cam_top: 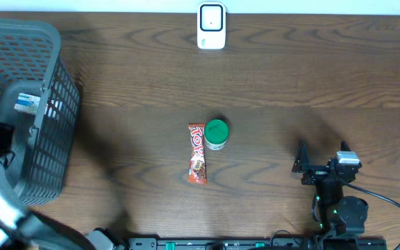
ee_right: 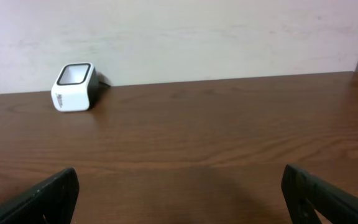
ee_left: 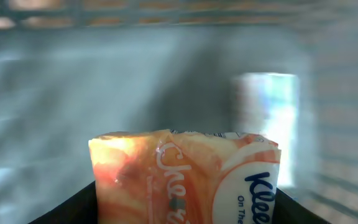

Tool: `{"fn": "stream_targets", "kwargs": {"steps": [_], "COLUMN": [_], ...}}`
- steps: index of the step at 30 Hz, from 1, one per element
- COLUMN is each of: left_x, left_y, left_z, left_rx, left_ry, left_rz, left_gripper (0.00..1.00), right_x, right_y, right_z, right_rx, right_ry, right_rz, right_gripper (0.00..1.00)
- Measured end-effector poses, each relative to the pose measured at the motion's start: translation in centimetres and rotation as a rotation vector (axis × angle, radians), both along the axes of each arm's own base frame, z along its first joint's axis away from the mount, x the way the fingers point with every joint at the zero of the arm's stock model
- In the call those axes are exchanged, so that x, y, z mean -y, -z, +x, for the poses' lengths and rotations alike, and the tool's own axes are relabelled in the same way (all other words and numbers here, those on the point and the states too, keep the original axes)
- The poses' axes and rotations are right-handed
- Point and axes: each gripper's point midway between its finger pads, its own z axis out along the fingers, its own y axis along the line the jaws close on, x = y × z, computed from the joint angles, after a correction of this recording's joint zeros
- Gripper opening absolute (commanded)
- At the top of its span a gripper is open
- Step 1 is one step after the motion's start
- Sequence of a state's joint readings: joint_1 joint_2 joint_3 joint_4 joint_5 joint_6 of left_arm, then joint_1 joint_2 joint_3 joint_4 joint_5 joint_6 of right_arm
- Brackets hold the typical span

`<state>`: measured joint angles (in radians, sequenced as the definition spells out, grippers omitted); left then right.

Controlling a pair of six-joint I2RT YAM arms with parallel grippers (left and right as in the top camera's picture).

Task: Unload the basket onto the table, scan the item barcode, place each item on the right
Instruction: 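Grasp the Kleenex pack and carry it toward the TOP bar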

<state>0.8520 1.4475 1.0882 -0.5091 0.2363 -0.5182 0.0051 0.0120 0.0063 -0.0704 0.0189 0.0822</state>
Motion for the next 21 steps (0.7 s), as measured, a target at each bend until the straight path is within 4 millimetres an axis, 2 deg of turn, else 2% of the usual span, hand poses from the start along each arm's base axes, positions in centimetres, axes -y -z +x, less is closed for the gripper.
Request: {"fn": "stream_targets", "kwargs": {"steps": [2, 5, 6, 8, 9, 12, 14, 16, 18, 20, 21], "left_x": [1.7, 5.3, 7.8, 11.9, 15.1, 21.7, 25.4, 27.9, 31.8, 33.1, 34.6], "left_y": [-3.6, -8.5, -11.0, -14.1, -15.8, -17.7, -18.1, -17.4, -15.4, -13.0, -10.4], "left_z": [0.8, 1.8, 2.2, 2.7, 2.8, 2.4, 1.8, 1.2, 0.2, -0.2, -0.5], "left_rx": [0.105, 0.261, 0.343, 0.451, 0.512, 0.578, 0.588, 0.56, 0.48, 0.368, 0.26], "left_ry": [0.061, 0.181, 0.262, 0.4, 0.505, 0.712, 0.832, 0.92, 1.074, 1.127, 1.191], "left_rz": [0.031, 0.059, 0.068, 0.068, 0.055, 0.022, 0.003, -0.019, -0.058, -0.056, -0.05], "left_gripper": [0.65, 0.64, 0.65, 0.64, 0.65, 0.65, 0.65, 0.65, 0.65, 0.65, 0.66], "right_x": [0.0, 0.0, 0.0, 0.0, 0.0, 0.0, 0.0, 0.0, 0.0, 0.0, 0.0], "right_y": [0.0, 0.0, 0.0, 0.0, 0.0, 0.0, 0.0, 0.0, 0.0, 0.0, 0.0], "right_z": [0.0, 0.0, 0.0, 0.0, 0.0, 0.0, 0.0, 0.0, 0.0, 0.0, 0.0], "right_rx": [0.0, 0.0, 0.0, 0.0, 0.0, 0.0, 0.0, 0.0, 0.001, 0.0, 0.0], "right_ry": [0.0, 0.0, 0.0, 0.0, 0.0, 0.0, 0.0, 0.0, 0.0, 0.0, 0.0], "right_rz": [0.0, 0.0, 0.0, 0.0, 0.0, 0.0, 0.0, 0.0, 0.0, 0.0, 0.0], "right_gripper": [0.99, 0.99, 0.99, 0.99, 0.99, 0.99, 0.99, 0.99, 0.99, 0.99, 0.99]}}
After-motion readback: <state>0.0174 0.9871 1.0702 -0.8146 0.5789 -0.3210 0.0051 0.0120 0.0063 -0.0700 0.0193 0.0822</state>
